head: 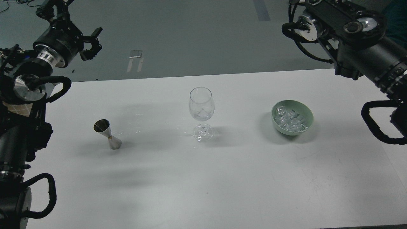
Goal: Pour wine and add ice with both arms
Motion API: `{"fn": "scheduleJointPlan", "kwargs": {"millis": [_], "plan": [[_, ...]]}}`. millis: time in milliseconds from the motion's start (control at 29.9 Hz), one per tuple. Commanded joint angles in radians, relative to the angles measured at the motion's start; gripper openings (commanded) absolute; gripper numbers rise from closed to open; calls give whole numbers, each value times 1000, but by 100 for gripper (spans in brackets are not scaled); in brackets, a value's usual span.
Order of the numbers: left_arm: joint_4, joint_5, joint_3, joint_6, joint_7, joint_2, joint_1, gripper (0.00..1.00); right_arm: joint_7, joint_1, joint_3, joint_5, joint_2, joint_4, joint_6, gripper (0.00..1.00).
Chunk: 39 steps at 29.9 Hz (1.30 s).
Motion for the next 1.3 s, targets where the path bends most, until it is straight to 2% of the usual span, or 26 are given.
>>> {"fn": "scheduleJointPlan", "kwargs": {"millis": [0,33,67,100,134,167,200,267,334,534,668,768,902,1002,1102,1269], "plan": [[61,-8,64,-25,-47,-1,-49,98,0,-34,57,26,8,-29,8,100],[63,-10,70,-23,-102,-7,-52,98,0,-45,80,26,13,-38,8,100],[63,-8,73,-15,-183,-9,-55,98,0,-53,104,26,23,-46,9,100],[63,-8,73,-12,-228,-7,-55,98,0,-59,111,26,28,-46,8,100],[55,-7,76,-9,-303,-1,-50,98,0,-70,118,26,34,-49,9,100],[55,-7,76,-9,-304,-1,-50,98,0,-70,118,26,34,-49,9,100],[57,-5,85,-8,-339,5,-52,98,0,-73,118,26,34,-49,14,100],[72,-4,108,-15,-330,17,-59,98,0,-74,118,29,36,-52,48,100],[58,11,181,-34,-319,33,-55,98,0,-71,121,40,39,-79,124,100],[58,143,265,-28,-333,40,-90,98,0,-64,121,84,62,-136,226,100],[60,313,271,-9,-331,28,-102,98,0,-59,123,84,108,-191,229,100],[73,453,283,63,-318,-9,-118,98,0,-48,126,84,135,-242,227,100],[104,449,321,104,-301,-12,-121,98,0,-45,126,84,135,-267,227,100],[109,414,308,144,-313,-13,-128,98,0,-47,126,84,135,-277,226,100],[103,328,321,190,-304,-15,-145,98,0,-47,126,84,135,-277,223,100],[112,285,321,190,-304,-7,-168,98,0,-50,128,84,135,-276,215,100]]}}
